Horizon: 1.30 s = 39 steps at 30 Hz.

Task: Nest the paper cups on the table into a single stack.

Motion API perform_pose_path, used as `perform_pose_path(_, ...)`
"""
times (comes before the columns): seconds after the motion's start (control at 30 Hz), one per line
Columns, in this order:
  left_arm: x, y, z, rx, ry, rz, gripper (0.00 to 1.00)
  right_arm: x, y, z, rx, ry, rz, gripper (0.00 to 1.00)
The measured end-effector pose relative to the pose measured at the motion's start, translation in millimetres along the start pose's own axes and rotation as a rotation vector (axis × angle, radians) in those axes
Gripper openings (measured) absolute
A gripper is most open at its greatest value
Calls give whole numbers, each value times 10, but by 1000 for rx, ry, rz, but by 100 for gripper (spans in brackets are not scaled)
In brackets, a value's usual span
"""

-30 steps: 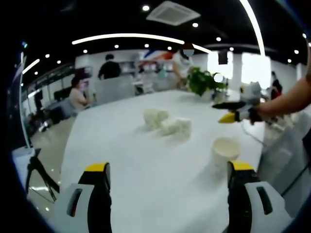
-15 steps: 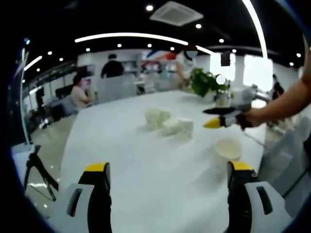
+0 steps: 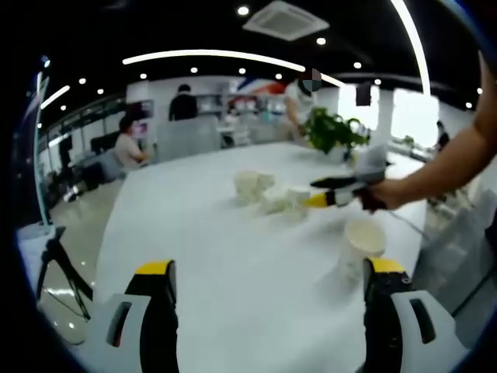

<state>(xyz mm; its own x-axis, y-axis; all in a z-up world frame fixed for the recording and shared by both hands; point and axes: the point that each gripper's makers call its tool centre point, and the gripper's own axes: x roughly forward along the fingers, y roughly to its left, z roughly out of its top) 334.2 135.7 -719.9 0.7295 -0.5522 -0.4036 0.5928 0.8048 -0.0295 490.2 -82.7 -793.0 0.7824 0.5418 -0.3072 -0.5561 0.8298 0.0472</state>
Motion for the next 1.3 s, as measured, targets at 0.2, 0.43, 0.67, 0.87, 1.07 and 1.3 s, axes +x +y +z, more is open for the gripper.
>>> perform_pose_path(0.2,3,36,14,2,2,5,99,97,-17,-101,9,21,-1,59)
perform_pose_path(0.43,-12,96,0,1,10,18,99,191,16,-215,13,53,18,49)
perform_pose_path(0.67,-21,115,-31,-2,22,24,99,265,45,-279,12,72,22,46)
perform_pose_path(0.87,-11,140,-31,-7,22,28,99,284,62,-282,15,76,23,40)
perform_pose_path(1.07,16,135,-31,-6,23,25,99,261,61,-289,9,75,23,40)
perform_pose_path(1.3,24,128,-16,-7,18,21,99,211,78,-289,17,78,23,40)
